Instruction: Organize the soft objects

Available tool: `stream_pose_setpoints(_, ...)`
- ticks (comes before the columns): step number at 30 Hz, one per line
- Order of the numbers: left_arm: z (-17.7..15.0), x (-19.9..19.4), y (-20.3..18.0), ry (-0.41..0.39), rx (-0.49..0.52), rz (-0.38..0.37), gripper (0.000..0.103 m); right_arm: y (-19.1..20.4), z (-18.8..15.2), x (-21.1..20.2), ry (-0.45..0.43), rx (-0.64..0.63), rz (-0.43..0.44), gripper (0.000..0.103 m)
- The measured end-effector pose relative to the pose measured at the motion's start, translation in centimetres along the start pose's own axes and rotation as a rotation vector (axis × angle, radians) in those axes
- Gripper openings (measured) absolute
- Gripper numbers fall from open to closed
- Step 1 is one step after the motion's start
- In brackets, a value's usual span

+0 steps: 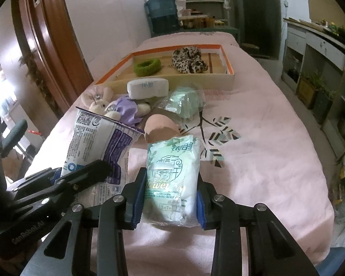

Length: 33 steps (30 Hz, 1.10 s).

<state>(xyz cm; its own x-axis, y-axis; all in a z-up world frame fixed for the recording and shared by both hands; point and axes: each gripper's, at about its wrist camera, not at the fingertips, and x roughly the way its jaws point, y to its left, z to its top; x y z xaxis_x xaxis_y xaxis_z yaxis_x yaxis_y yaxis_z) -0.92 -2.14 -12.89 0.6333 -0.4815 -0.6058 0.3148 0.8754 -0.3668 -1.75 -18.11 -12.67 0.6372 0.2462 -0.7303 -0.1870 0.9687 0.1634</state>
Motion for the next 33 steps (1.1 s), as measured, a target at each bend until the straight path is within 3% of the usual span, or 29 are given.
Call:
stream_pose_setpoints(13,1.3,-1.5,-0.4,-0.057,0.018,-0.003,0.016,0.1,1.3,-1.4,-0.06,-0.014,-0.005,0.037)
stream_pose_setpoints(33,7.7,-3.6,-0.5,-0.173,0.088,0.08,0.016,0.8,7.0,-3.0,-0.18,-0.083,0.009,0.037)
